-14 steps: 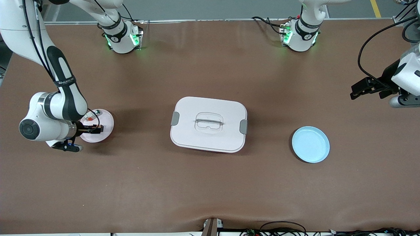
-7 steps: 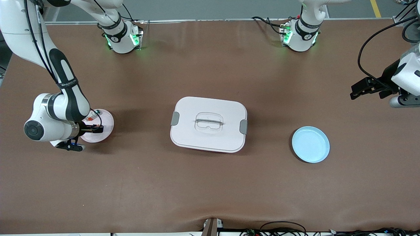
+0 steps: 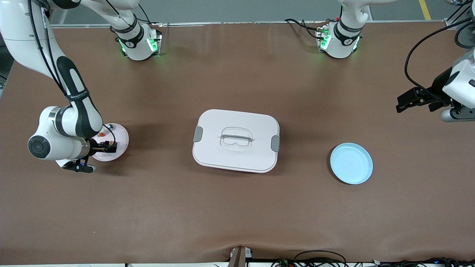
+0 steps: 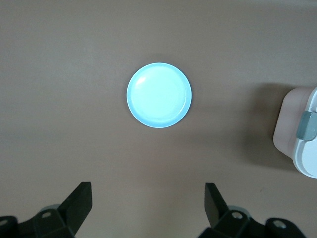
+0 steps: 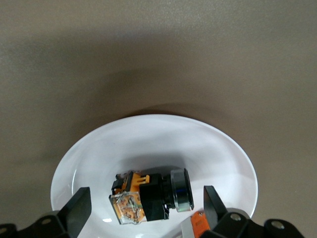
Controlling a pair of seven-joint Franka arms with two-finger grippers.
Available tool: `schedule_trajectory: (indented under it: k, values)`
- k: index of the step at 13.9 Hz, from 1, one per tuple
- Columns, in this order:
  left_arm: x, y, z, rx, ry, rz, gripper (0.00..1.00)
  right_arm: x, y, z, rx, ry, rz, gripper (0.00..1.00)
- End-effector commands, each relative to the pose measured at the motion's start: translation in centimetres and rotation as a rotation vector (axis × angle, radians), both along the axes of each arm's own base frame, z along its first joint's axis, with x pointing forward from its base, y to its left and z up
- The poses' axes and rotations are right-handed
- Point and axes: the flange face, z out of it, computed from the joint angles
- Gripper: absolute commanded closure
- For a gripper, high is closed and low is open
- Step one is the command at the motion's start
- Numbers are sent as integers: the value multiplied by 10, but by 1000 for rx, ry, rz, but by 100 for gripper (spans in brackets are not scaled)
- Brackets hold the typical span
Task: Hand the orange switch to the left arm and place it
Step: 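Lower the right gripper and grasp the black-and-orange switch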
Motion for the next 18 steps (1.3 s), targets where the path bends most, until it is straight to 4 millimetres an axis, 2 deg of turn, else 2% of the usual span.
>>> schedule_trajectory:
  k: [1,8,18]
  values:
    - [0,1,3,13,8,-16,0,-1,-4,-6,3,2,7,0]
    - [0,3,3,13,8,-18,0,-8,-5,-19,14,28,24,0]
    - [0,0,3,13,8,-15,0,-9,-9,-22,29,32,65,0]
